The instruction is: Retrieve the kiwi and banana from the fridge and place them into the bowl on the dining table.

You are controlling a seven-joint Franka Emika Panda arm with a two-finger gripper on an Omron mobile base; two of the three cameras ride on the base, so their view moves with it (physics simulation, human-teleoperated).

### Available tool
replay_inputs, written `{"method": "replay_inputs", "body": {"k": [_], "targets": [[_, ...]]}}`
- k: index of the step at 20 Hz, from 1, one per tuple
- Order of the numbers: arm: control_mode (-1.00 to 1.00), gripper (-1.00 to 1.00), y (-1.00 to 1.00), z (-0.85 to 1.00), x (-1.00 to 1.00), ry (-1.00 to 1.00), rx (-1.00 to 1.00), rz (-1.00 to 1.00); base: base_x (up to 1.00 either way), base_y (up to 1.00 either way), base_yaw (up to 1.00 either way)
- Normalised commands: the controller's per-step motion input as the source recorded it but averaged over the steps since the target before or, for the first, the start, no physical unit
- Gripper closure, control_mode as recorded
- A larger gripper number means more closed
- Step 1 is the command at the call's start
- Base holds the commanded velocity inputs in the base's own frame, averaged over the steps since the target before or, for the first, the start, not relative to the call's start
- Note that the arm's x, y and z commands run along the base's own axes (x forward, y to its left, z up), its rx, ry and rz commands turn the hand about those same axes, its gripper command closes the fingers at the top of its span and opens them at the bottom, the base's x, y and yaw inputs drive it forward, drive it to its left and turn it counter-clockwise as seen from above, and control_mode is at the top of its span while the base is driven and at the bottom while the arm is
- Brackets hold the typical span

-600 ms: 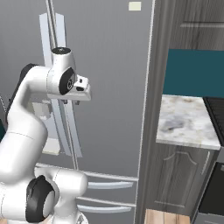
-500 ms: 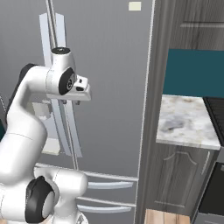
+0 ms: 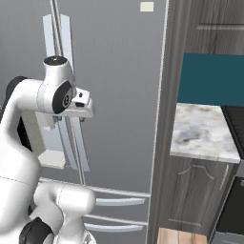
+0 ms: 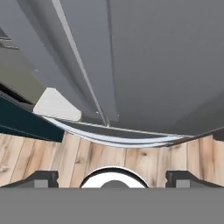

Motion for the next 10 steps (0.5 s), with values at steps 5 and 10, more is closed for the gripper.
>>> {"method": "replay_inputs", "body": {"k": [5, 10], "targets": [[-1.00, -1.00, 0.00, -0.06, -0.67, -0.06, 0.00, 0.00, 0.00, 0.00, 0.00], [-1.00, -1.00, 0.00, -0.12, -0.47, -0.16, 0.00, 0.00, 0.00, 0.00, 0.00]]}}
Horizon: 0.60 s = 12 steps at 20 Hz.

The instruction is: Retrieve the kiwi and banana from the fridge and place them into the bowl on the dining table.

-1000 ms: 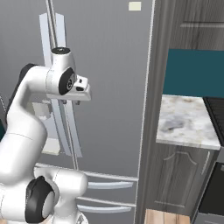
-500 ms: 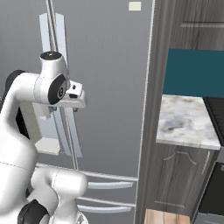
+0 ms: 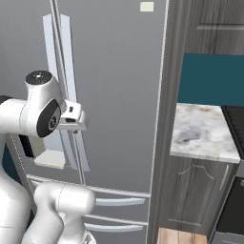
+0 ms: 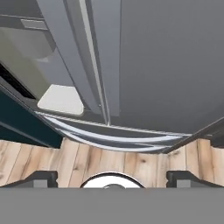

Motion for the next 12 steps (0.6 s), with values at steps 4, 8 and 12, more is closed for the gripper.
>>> {"method": "replay_inputs", "body": {"k": [4, 8, 12], "targets": [[-1.00, -1.00, 0.00, -0.03, -0.12, -0.19, 0.00, 0.00, 0.00, 0.00, 0.00], [1.00, -1.00, 0.00, 0.00, 0.00, 0.00, 0.00, 0.00, 0.00, 0.00, 0.00], [1.00, -1.00, 0.00, 0.00, 0.00, 0.00, 0.00, 0.00, -0.25, 0.00, 0.00]]}}
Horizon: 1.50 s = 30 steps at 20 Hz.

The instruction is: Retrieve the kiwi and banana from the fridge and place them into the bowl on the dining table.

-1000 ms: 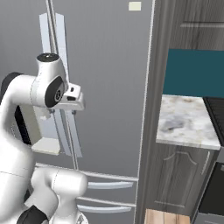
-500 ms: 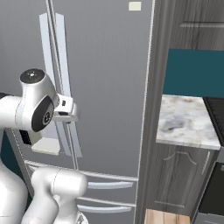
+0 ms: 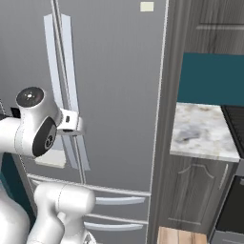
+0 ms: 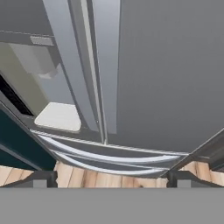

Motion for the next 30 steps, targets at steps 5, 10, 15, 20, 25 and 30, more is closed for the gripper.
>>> {"method": "replay_inputs", "body": {"k": [5, 10, 15, 20, 25, 30], "targets": [[1.00, -1.00, 0.00, 0.00, 0.00, 0.00, 0.00, 0.00, -0.56, 0.00, 0.00], [1.00, -1.00, 0.00, 0.00, 0.00, 0.00, 0.00, 0.00, -0.47, 0.03, 0.00], [1.00, -1.00, 0.00, 0.00, 0.00, 0.00, 0.00, 0.00, -0.34, 0.15, 0.00], [1.00, -1.00, 0.00, 0.00, 0.00, 0.00, 0.00, 0.00, -0.34, 0.31, 0.00], [1.00, -1.00, 0.00, 0.00, 0.00, 0.00, 0.00, 0.00, -0.32, 0.33, 0.00], [1.00, -1.00, 0.00, 0.00, 0.00, 0.00, 0.00, 0.00, -0.35, 0.20, 0.00]]}}
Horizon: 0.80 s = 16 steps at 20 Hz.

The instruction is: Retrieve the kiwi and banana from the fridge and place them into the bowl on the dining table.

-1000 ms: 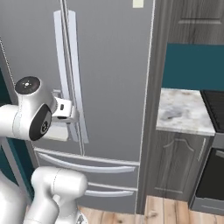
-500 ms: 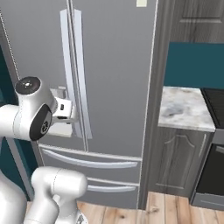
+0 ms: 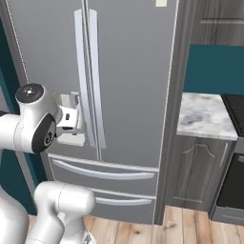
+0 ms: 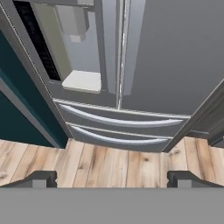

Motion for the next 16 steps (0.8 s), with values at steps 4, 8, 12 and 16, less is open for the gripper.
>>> {"method": "replay_inputs", "body": {"k": [4, 8, 12, 16], "targets": [[1.00, -1.00, 0.00, 0.00, 0.00, 0.00, 0.00, 0.00, -0.46, 0.05, 0.00], [1.00, -1.00, 0.00, 0.00, 0.00, 0.00, 0.00, 0.00, -0.41, 0.06, 0.00], [1.00, -1.00, 0.00, 0.00, 0.00, 0.00, 0.00, 0.00, -0.04, 0.17, 0.00], [-1.00, -1.00, 0.12, -0.01, 0.03, 0.00, 0.00, 0.00, 0.00, 0.00, 0.00]]}}
